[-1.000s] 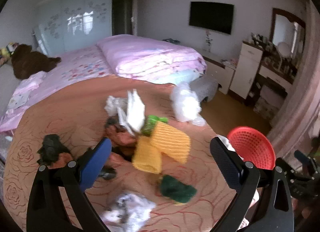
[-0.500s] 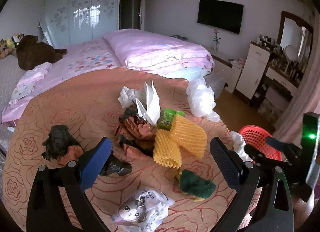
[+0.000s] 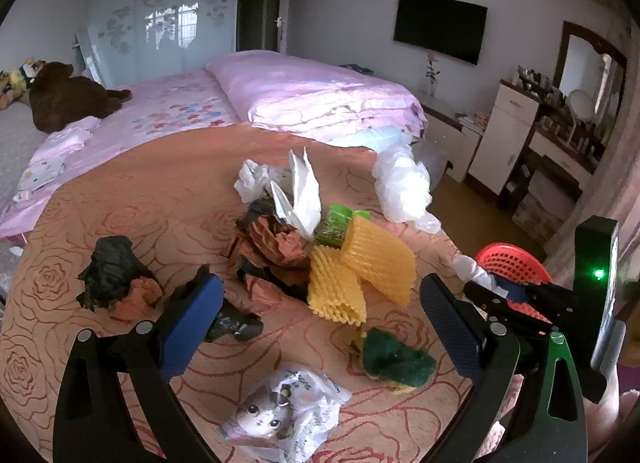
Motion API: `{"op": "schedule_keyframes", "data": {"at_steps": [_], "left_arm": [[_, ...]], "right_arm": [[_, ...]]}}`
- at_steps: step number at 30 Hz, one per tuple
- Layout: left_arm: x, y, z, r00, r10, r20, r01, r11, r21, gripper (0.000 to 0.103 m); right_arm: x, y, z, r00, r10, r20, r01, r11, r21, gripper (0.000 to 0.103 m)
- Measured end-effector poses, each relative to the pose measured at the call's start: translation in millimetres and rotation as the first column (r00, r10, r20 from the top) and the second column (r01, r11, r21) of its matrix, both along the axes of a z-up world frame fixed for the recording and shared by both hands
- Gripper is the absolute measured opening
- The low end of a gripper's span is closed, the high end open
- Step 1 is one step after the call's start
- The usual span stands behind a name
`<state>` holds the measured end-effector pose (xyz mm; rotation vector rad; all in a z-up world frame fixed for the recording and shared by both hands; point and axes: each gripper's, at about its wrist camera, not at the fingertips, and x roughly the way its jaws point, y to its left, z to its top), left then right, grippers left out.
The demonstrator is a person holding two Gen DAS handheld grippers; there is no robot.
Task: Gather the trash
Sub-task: 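Grasp the dark green scrubber with the left tool while the right tool holds the tissue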
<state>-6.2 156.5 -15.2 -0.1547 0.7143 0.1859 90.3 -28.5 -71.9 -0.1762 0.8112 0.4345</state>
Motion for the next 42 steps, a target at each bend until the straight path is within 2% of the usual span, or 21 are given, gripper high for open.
{"op": "schedule_keyframes", "data": {"at_steps": [5, 11, 21, 29, 31, 33, 36, 39, 41, 42], "left_arm": [[0, -16, -5, 0.999, -0.046, -0.007, 0.046, 0.999, 0.013, 0.095], [8, -43, -21, 0.991, -0.124, -0.048, 0.126, 0.991, 0.046, 0.092], [23, -60, -59, 0.97, -0.169, -0.172, 0.181, 0.982, 0.056, 0.051], [18, -59, -59, 0.97, -0.186, -0.157, 0.197, 0.979, 0.059, 0.043], [16, -58, -55, 0.97, -0.195, -0.147, 0.204, 0.978, 0.047, 0.037], [13, -58, -51, 0.969, -0.207, -0.133, 0.213, 0.976, 0.031, 0.022], [9, -59, -46, 0.969, -0.22, -0.111, 0.225, 0.974, 0.032, 0.022], [9, -59, -49, 0.968, -0.217, -0.123, 0.22, 0.975, 0.017, 0.024], [10, -57, -50, 0.968, -0.215, -0.127, 0.217, 0.976, 0.004, 0.029], [9, -56, -49, 0.969, -0.211, -0.127, 0.214, 0.977, 0.007, 0.036]], "right_arm": [[-6, -10, 5, 0.999, -0.013, -0.033, 0.015, 0.998, 0.055, 0.027], [-15, -37, 17, 0.998, -0.056, -0.028, 0.059, 0.993, 0.099, 0.027], [-23, -67, 21, 0.995, -0.095, -0.032, 0.099, 0.986, 0.133, 0.027], [-29, -70, 26, 0.995, -0.098, -0.032, 0.102, 0.982, 0.161, 0.027], [-31, -71, 29, 0.995, -0.1, -0.027, 0.103, 0.981, 0.167, 0.027], [-31, -73, 32, 0.995, -0.101, -0.023, 0.104, 0.98, 0.172, 0.027], [-32, -76, 34, 0.994, -0.105, -0.019, 0.107, 0.978, 0.18, 0.027], [-32, -79, 35, 0.994, -0.11, -0.019, 0.111, 0.977, 0.184, 0.027], [-32, -80, 35, 0.993, -0.115, -0.02, 0.116, 0.975, 0.188, 0.027], [-32, -81, 35, 0.993, -0.116, -0.021, 0.117, 0.975, 0.189, 0.027]]}}
